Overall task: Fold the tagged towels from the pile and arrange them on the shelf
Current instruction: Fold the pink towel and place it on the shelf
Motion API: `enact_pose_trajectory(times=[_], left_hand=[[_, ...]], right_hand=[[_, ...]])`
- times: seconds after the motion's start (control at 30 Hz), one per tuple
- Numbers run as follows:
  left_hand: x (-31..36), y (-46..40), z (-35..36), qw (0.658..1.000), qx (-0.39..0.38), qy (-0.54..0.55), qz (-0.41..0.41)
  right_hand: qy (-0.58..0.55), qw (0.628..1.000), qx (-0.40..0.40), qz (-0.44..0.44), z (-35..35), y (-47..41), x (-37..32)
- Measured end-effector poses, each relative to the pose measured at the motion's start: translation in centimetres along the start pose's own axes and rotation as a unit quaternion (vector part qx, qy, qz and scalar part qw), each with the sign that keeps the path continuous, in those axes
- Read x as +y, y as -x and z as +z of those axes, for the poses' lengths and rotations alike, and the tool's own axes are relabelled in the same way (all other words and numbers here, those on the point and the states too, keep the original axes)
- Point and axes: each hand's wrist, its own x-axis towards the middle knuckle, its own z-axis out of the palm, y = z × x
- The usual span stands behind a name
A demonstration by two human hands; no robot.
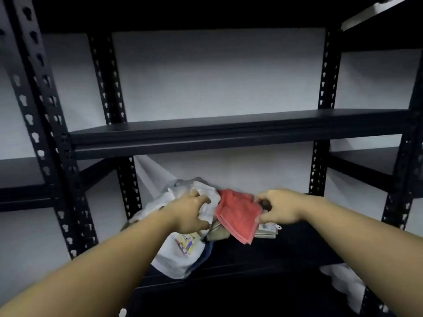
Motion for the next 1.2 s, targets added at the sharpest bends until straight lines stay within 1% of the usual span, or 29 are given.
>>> enact_pose_trajectory(times=[0.13, 0.2, 0.33, 0.43, 0.6, 0.7, 0.83, 1.03, 1.13, 1.2], left_hand=[[0.0, -4.2, 3.7, 0.999, 0.012, -0.007, -0.035], [-0.1, -6.7, 5.3, 0.998, 0.029, -0.017, -0.053], [-1.0, -10.5, 8.5, 0.993, 0.058, -0.006, -0.106], [-1.8, -12.3, 10.4, 0.988, 0.06, 0.01, -0.142], [-2.7, -13.2, 12.1, 0.983, 0.064, 0.015, -0.173], [-3.5, -13.2, 12.9, 0.981, 0.076, 0.014, -0.179], [-4.5, -12.9, 14.4, 0.98, 0.095, -0.004, -0.175], [-5.2, -13.4, 15.0, 0.979, 0.113, 0.012, -0.172], [-5.4, -13.5, 15.2, 0.979, 0.12, 0.031, -0.164], [-5.3, -13.4, 15.1, 0.979, 0.122, 0.037, -0.157]], right_hand=[[-0.033, 0.999, -0.012, 0.003, 2.7, -4.3, 3.2], [-0.066, 0.998, 0.002, -0.006, 3.9, -7.2, 4.4], [-0.118, 0.99, 0.053, -0.06, 6.3, -12.7, 5.6], [-0.116, 0.986, 0.076, -0.094, 8.3, -16.7, 5.8], [-0.134, 0.984, 0.092, -0.071, 11.0, -22.0, 5.4], [-0.118, 0.985, 0.083, -0.089, 13.5, -23.7, 5.1], [-0.078, 0.978, 0.176, -0.084, 16.4, -25.1, 5.0], [-0.051, 0.942, 0.313, -0.112, 15.1, -25.4, 5.2], [-0.049, 0.928, 0.352, -0.117, 12.6, -24.7, 5.5], [-0.051, 0.923, 0.359, -0.129, 11.3, -24.1, 5.8]])
